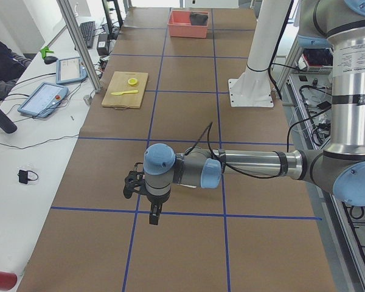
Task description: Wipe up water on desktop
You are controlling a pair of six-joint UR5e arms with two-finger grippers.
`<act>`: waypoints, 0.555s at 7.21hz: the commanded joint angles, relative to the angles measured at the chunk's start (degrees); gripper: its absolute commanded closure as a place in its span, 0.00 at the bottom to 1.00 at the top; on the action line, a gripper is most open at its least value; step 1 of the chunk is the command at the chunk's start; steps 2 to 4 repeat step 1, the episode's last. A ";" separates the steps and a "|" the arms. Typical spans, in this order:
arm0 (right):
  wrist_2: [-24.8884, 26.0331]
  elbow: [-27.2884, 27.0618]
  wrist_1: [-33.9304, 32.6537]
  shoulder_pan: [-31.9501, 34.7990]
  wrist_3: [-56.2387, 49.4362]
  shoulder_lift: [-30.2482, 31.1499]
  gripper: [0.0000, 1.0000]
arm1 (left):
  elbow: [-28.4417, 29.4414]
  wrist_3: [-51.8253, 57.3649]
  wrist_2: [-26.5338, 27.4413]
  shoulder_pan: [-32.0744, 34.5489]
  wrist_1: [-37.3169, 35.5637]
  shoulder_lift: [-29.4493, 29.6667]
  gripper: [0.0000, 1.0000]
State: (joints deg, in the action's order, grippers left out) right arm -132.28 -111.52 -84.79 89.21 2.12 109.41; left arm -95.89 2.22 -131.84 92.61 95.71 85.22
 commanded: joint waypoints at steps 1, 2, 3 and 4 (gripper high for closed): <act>0.00 -0.10 0.06 0.00 -0.01 0.01 0.00 | 0.00 0.07 0.00 0.03 0.00 -0.06 0.01; 0.00 -0.10 0.06 0.00 -0.01 0.01 0.00 | 0.00 0.07 0.00 0.03 0.00 -0.06 0.01; 0.00 -0.10 0.06 0.00 -0.01 0.01 0.00 | 0.00 0.07 0.00 0.03 0.00 -0.06 0.01; 0.00 -0.10 0.06 0.00 -0.01 0.01 0.00 | 0.00 0.07 0.00 0.03 0.00 -0.06 0.01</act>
